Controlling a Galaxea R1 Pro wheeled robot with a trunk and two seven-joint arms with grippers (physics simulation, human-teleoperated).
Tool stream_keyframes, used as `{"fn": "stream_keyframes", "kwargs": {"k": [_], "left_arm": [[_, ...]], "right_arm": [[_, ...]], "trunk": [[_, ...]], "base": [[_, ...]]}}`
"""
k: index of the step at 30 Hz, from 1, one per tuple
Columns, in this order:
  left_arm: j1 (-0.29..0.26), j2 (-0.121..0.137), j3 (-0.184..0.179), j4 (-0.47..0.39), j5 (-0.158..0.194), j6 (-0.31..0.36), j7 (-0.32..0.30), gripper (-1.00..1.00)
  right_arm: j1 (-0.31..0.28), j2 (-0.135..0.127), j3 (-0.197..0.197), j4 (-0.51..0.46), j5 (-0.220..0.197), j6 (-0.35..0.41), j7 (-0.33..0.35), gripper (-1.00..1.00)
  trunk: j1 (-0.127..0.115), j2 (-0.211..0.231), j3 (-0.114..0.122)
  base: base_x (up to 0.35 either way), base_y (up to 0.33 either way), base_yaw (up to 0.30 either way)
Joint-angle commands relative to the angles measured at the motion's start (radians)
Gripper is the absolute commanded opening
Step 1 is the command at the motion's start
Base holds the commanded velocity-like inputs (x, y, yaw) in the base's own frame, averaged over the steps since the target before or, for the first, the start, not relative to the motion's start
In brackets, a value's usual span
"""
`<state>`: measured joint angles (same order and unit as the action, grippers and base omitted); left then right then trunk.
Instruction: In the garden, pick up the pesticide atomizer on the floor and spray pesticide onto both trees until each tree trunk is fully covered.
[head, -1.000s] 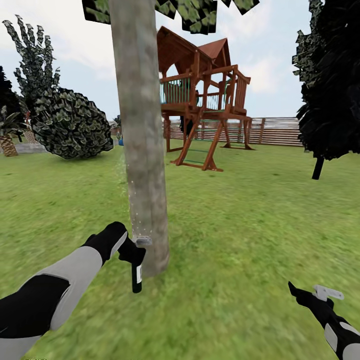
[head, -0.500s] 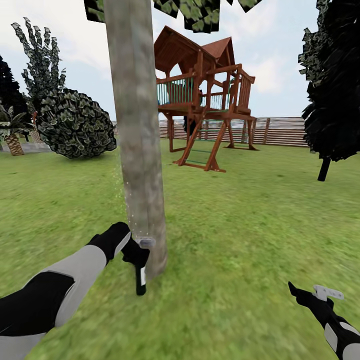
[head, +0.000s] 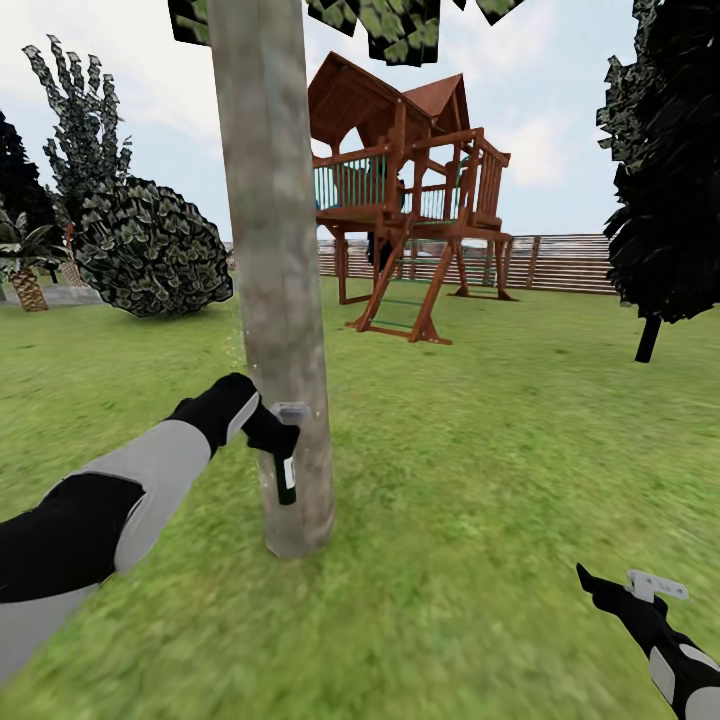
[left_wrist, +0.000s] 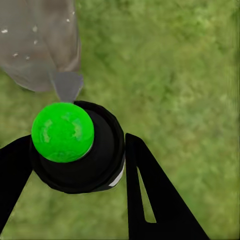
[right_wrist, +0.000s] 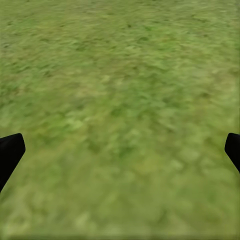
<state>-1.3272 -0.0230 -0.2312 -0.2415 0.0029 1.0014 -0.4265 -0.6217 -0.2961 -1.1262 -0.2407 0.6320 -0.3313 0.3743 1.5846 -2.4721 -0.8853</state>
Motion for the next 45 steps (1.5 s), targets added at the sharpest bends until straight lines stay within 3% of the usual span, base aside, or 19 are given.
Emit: {"fn": "stream_keyframes", "kwargs": {"k": [1,9,25,30,41,45], "left_arm": [[-0.006,0.000,0.000,0.001,0.000,0.000,0.000,-1.00],[-0.076,0.003,0.000,0.038,-0.001,0.000,0.000,-1.00],[-0.324,0.009,-0.002,0.212,-0.004,0.000,0.000,-1.00],[-0.384,0.022,-0.003,0.216,-0.006,0.002,0.000,-1.00],[-0.518,0.023,-0.003,0.217,-0.006,0.002,0.000,-1.00],[-0.527,0.022,-0.004,0.217,-0.006,0.002,0.000,-1.00]], "right_arm": [[0.000,0.000,0.000,0.000,0.000,0.000,0.000,1.00],[0.000,0.000,-0.001,0.000,0.000,0.000,0.000,1.00],[-0.001,0.000,0.000,0.001,0.000,0.000,0.000,1.00],[0.000,0.000,0.000,0.001,0.000,0.000,0.000,1.00],[0.000,0.000,0.000,0.001,0.000,0.000,0.000,1.00],[0.000,0.000,0.000,0.001,0.000,0.000,0.000,1.00]], "trunk": [[0.000,0.000,0.000],[0.000,0.000,0.000],[0.000,0.000,0.000],[0.000,0.000,0.000],[0.000,0.000,0.000],[0.000,0.000,0.000]], "base": [[0.000,0.000,0.000],[0.000,0.000,0.000],[0.000,0.000,0.000],[0.000,0.000,0.000],[0.000,0.000,0.000],[0.000,0.000,0.000]]}}
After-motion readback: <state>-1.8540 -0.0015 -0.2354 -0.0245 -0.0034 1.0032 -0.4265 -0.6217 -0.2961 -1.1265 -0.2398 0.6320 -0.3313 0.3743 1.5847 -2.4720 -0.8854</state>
